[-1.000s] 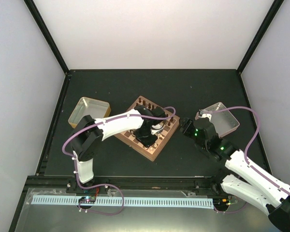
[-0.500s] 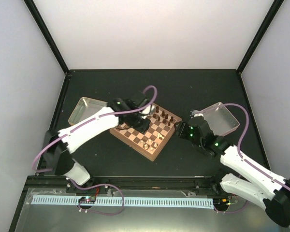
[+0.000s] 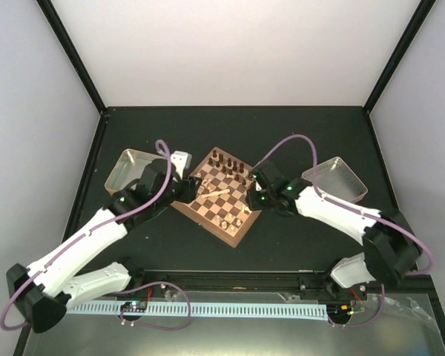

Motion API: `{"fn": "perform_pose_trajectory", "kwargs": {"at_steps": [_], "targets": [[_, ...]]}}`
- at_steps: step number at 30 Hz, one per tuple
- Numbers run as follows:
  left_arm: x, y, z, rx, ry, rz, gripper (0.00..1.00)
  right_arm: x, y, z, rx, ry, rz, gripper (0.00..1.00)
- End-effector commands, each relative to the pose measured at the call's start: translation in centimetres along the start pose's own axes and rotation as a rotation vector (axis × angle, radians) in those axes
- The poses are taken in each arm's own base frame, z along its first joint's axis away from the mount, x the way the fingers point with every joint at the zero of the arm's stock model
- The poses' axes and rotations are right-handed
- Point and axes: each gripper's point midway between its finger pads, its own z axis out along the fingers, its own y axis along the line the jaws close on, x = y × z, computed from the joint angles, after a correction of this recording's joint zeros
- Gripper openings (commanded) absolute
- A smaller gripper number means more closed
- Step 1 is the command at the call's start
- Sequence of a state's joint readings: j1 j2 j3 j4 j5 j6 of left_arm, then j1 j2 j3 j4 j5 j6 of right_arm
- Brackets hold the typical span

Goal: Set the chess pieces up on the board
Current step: Pick up the chess piece from the chessboard.

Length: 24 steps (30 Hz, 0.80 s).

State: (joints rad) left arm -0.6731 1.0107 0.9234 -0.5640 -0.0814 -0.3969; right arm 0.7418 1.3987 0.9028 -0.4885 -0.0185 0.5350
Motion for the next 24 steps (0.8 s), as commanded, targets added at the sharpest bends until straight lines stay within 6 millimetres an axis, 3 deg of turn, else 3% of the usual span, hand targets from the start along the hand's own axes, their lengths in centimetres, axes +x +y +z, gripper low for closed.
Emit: {"fn": "perform_pose_trajectory", "kwargs": {"at_steps": [1,5,10,20,24], "targets": [[-3.8,0.2,-2.3,0.035,-0.256,-0.059,0.52,1.9,0.2,1.8,0.047,0.125,-0.114,0.36],[-3.9,0.4,-3.1,0.049,-0.302,-0.055,0.53,2.9,0.1,2.9,0.079,0.169,-0.141,0.33],[-3.5,0.4,-2.8,0.054,-0.293,-0.05,0.53,3.6,0.0,4.0,0.104,0.215,-0.167,0.28],[-3.2,0.4,-2.7,0.059,-0.281,-0.05,0.53,3.6,-0.8,5.6,0.172,0.241,-0.211,0.22],[-3.2,0.5,-2.8,0.059,-0.284,-0.061,0.53,3.6,-0.9,5.9,0.175,0.243,-0.23,0.12]]}}
